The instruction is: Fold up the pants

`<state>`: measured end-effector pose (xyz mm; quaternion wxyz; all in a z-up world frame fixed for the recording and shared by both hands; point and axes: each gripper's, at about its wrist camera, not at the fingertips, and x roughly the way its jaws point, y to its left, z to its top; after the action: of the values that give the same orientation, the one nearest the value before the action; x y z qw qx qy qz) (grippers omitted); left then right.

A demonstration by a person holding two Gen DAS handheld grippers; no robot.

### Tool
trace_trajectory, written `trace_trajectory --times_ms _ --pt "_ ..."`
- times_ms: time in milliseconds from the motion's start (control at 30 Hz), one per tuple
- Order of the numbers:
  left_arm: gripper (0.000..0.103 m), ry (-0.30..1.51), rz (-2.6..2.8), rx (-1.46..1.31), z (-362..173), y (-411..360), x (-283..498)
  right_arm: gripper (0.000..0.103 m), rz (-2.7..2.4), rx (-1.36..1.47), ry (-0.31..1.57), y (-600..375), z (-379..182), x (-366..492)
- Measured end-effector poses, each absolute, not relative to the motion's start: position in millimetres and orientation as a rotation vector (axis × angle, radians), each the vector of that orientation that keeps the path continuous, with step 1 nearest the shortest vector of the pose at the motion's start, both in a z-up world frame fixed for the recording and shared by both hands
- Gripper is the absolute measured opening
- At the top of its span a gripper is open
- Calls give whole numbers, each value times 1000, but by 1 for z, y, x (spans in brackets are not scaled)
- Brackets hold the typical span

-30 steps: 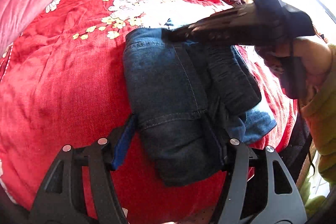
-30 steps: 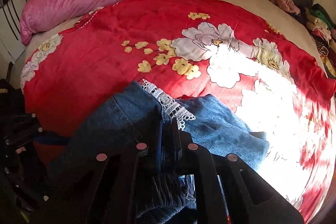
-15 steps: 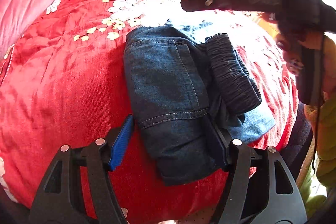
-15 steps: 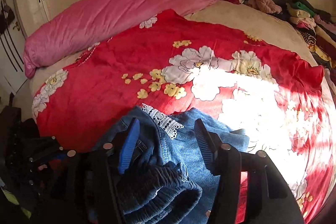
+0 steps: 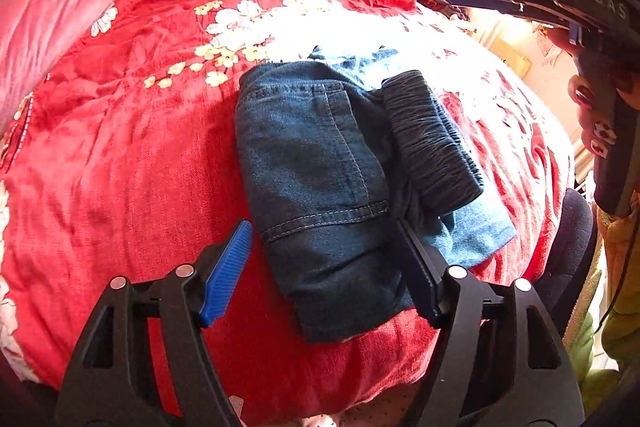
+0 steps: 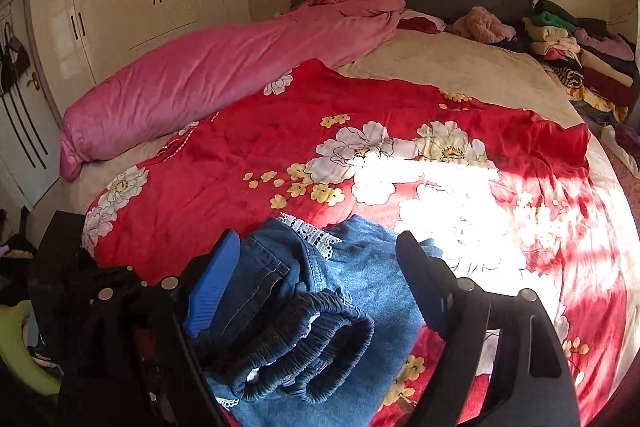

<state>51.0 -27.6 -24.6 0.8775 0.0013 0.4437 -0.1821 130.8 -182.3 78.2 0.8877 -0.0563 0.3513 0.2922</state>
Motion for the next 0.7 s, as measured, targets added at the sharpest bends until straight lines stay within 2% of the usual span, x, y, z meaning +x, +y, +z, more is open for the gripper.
trace_trajectory --times_ms 233,267,300,533,700 --pt "75 881 -362 12 -9 -26 43 81 602 -99 685 -191 92 111" --pt "76 875 -360 12 -7 -26 41 92 596 -99 677 -193 93 108" --pt "78 869 -357 12 -5 -25 40 95 587 -99 665 -194 95 105" --pt "93 826 -311 4 12 -17 33 96 559 -76 634 -206 105 91" --pt "93 790 -281 -22 25 -9 29 97 543 -66 595 -214 116 77"
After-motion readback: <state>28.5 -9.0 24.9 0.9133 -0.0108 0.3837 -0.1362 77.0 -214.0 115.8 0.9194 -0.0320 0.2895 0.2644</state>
